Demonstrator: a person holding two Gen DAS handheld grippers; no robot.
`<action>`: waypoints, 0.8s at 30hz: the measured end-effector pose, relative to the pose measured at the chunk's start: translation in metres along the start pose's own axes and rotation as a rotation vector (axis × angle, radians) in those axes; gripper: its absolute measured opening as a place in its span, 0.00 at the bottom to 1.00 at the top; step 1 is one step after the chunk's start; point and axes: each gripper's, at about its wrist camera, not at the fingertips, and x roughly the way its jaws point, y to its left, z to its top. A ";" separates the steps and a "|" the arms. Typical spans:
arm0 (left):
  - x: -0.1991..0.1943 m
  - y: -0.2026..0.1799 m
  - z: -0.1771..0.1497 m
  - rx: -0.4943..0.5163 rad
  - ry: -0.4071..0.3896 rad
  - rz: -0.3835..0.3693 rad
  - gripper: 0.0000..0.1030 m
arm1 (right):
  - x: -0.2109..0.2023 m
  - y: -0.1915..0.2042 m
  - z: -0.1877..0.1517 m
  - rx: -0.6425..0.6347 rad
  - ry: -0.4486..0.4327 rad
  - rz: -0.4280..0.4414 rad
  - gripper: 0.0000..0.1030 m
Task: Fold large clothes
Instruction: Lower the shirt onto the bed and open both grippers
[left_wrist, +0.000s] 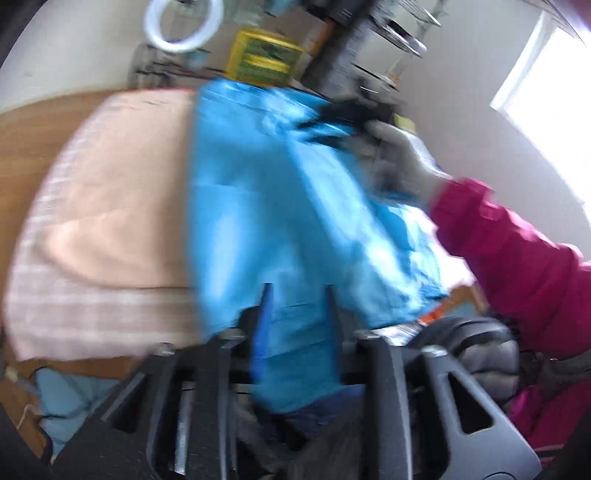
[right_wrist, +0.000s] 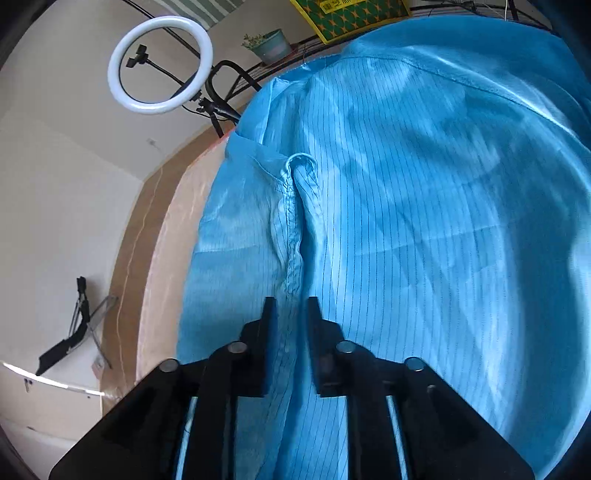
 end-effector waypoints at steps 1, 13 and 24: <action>-0.003 0.014 -0.005 -0.032 0.002 0.026 0.35 | -0.011 0.003 -0.004 -0.016 -0.009 0.001 0.36; 0.051 0.063 -0.020 -0.227 0.079 -0.031 0.35 | -0.026 0.023 -0.120 -0.206 0.215 -0.046 0.32; 0.066 0.052 -0.019 -0.038 0.103 0.181 0.35 | -0.005 0.037 -0.155 -0.333 0.202 -0.099 0.14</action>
